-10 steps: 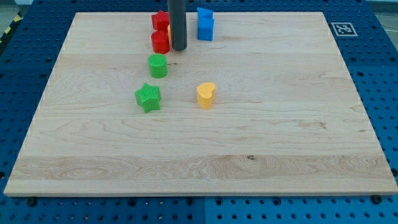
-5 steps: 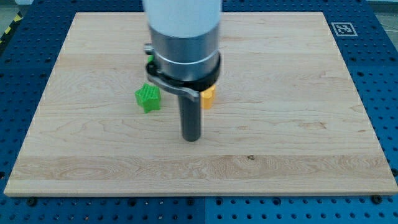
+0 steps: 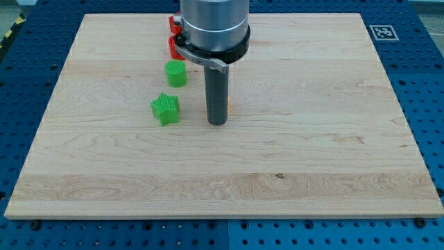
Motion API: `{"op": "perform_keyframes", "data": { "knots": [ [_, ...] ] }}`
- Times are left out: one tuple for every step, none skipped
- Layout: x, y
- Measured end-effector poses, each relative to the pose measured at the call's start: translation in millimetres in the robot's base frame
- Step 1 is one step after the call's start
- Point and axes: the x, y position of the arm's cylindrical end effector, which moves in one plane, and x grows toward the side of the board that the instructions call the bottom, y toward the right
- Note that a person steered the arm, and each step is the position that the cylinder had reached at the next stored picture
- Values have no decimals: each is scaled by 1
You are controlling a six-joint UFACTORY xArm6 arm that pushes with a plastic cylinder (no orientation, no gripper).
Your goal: Move the yellow heart parallel right to the green circle
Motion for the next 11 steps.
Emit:
{"op": "perform_keyframes", "data": {
  "knots": [
    [-21,8],
    [-32,27],
    [-41,34],
    [-45,34],
    [-45,29],
    [-47,24],
    [-56,22],
    [-74,22],
    [-98,22],
    [-113,21],
    [-108,14]
  ]
}}
